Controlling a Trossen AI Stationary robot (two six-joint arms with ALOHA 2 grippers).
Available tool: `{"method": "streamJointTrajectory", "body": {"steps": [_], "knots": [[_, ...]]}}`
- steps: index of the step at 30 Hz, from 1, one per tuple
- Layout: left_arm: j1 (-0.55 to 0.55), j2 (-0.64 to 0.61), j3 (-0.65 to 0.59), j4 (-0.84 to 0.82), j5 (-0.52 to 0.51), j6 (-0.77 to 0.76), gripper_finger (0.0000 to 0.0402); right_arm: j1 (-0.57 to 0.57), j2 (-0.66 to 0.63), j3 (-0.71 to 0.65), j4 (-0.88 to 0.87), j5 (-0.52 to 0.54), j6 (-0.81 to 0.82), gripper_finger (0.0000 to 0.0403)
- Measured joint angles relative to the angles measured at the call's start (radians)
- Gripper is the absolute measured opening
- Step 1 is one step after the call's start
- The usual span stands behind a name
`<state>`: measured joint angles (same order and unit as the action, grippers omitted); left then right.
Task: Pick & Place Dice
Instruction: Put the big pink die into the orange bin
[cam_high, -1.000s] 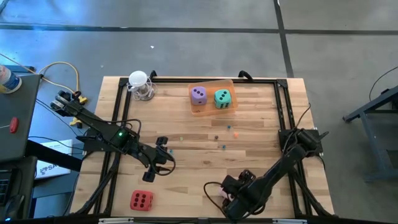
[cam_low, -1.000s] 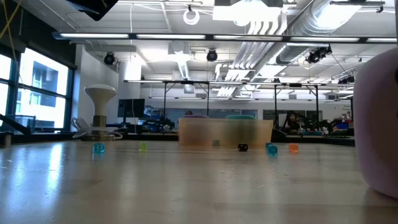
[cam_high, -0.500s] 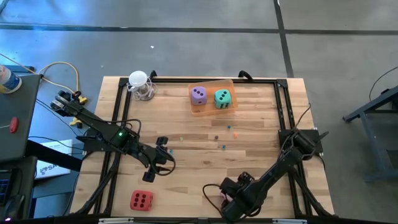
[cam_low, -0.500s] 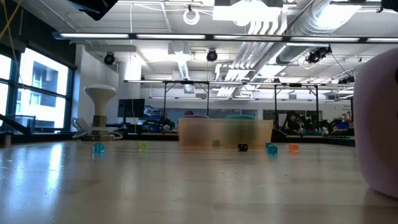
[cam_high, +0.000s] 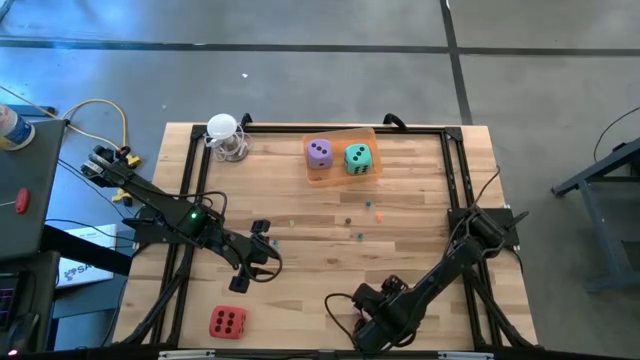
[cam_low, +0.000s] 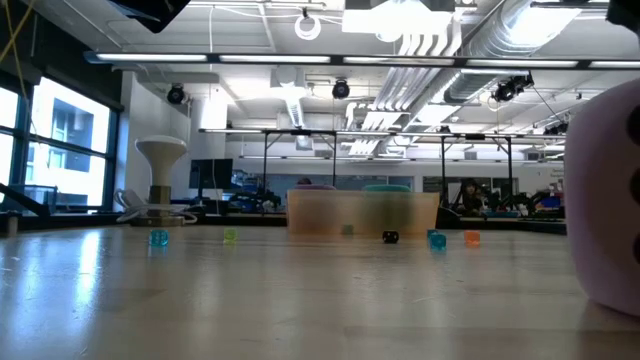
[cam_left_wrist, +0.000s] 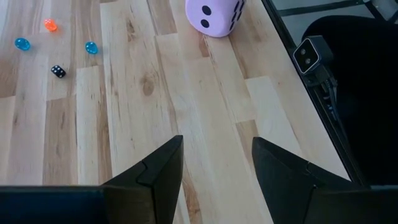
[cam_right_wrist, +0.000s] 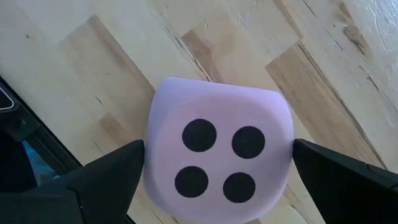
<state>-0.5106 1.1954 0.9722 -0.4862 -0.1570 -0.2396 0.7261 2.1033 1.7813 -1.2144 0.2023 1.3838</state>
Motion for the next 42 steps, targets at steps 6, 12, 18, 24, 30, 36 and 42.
{"method": "streamJointTrajectory", "body": {"steps": [6,12,18,24,30,36,42], "knots": [[0.000,0.000,0.000,0.000,-0.001,0.000,0.0184,0.000,0.000,0.000,0.000,0.003,0.000,0.0400],[0.000,0.000,0.000,0.000,-0.002,0.000,0.0184,0.000,0.000,0.000,0.000,0.004,0.000,0.0400],[0.000,0.000,0.000,0.000,-0.001,0.000,0.0184,0.000,0.000,0.000,0.000,0.007,0.000,0.0400],[0.000,0.000,0.000,0.000,-0.001,0.000,0.0184,0.002,0.027,0.001,0.015,0.013,0.004,0.0400],[0.000,0.000,0.000,-0.001,-0.001,0.000,0.0184,-0.014,0.030,0.001,0.016,-0.001,-0.005,0.0400],[0.000,0.000,0.000,0.000,-0.001,0.001,0.0184,-0.014,0.031,0.001,0.018,-0.002,-0.001,0.0400],[0.000,0.000,0.000,0.000,-0.001,0.001,0.0184,-0.014,0.031,0.000,0.022,0.000,-0.049,0.0400]]}}
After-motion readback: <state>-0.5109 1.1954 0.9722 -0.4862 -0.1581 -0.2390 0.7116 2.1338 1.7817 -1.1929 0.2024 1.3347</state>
